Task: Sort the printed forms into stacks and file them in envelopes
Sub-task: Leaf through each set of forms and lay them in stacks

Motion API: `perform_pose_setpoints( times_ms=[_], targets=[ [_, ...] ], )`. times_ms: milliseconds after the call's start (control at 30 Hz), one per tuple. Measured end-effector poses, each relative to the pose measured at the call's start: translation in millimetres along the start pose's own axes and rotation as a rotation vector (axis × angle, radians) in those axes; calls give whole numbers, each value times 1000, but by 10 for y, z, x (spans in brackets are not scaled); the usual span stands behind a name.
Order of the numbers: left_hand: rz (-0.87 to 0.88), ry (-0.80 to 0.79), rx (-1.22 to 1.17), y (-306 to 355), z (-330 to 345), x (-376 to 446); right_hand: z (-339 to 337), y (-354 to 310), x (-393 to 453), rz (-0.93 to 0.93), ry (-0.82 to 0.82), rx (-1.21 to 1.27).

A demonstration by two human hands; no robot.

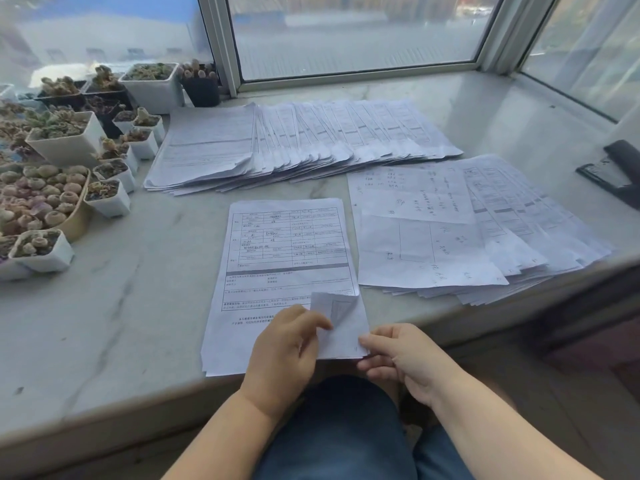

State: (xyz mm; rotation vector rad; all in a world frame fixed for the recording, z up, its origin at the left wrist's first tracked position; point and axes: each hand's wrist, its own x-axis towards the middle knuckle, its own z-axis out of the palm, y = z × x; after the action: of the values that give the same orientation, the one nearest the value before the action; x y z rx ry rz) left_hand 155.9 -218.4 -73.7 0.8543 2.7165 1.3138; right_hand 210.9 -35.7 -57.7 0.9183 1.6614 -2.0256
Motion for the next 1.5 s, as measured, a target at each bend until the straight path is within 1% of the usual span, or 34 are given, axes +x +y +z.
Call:
perform_pose_setpoints(
  times_ms=[67, 167, 200, 233, 300, 333, 367, 400, 433, 467, 500, 567, 600, 633, 667, 733, 800, 900, 967, 1033, 1133, 1267, 1367, 1500],
  targets=[
    [38, -57, 57, 0, -24, 6, 16, -19, 4, 24, -8, 52],
    [54, -102, 62, -33, -72, 10, 17, -28, 3, 37, 2, 103],
    [37, -113, 44, -45, -87, 3, 18, -18, -1, -7, 36, 18],
    [7, -116, 13, -54, -99, -12, 5, 2, 1, -98, 126, -170],
    [-32, -77, -27, -75, -95, -40, -24, 12, 2, -346, 400, -635],
    [-19, -38, -17, -67, -89, -51, -14, -8, -3, -428, 462, -697],
    [20, 8, 7, -43, -89, -56, 23, -77, -20, -420, 411, -625],
    [85, 45, 36, -18, -92, -50, 78, -180, -18, -334, 292, -459],
    [162, 59, 72, 10, -96, -41, 135, -256, -5, -195, 159, -323],
    [241, 49, 108, 36, -99, -37, 191, -307, 23, -84, 73, -249],
    [300, 27, 147, 48, -106, -42, 234, -369, 42, -68, 36, -338],
    [342, 26, 214, 36, -109, -44, 282, -461, 86, -212, 71, -666],
    [341, 55, 237, 26, -113, -31, 302, -507, 93, -292, 114, -743],
    [337, 91, 254, 25, -128, -11, 302, -556, 96, -334, 138, -725],
    [347, 134, 262, 43, -137, 24, 249, -602, 114, -375, 149, -649],
    [391, 205, 250, 166, -153, 143, 106, -775, 96, -419, 180, -409],
    [440, 217, 228, 351, -112, 308, -177, -959, 87, -423, 203, -141],
    [471, 135, 185, 668, 54, 618, -776, -1210, 28, -450, 306, 163],
    [426, 54, 139, 848, 243, 825, -1249, -1348, -56, -457, 374, 303],
    [341, -13, 93, 1006, 488, 1011, -1742, -1427, -115, -466, 415, 423],
    [245, -113, 79, 1240, 918, 1241, -2376, -1499, -179, -493, 459, 520],
    [246, -298, 168, 1572, 1528, 1493, -2990, -1520, -177, -537, 473, 540],
    [217, -368, 256, 1730, 1911, 1637, -3234, -1467, -83, -509, 421, 587],
    [185, -401, 398, 1791, 2190, 1759, -3369, -1334, 62, -437, 257, 651]
  ],
)
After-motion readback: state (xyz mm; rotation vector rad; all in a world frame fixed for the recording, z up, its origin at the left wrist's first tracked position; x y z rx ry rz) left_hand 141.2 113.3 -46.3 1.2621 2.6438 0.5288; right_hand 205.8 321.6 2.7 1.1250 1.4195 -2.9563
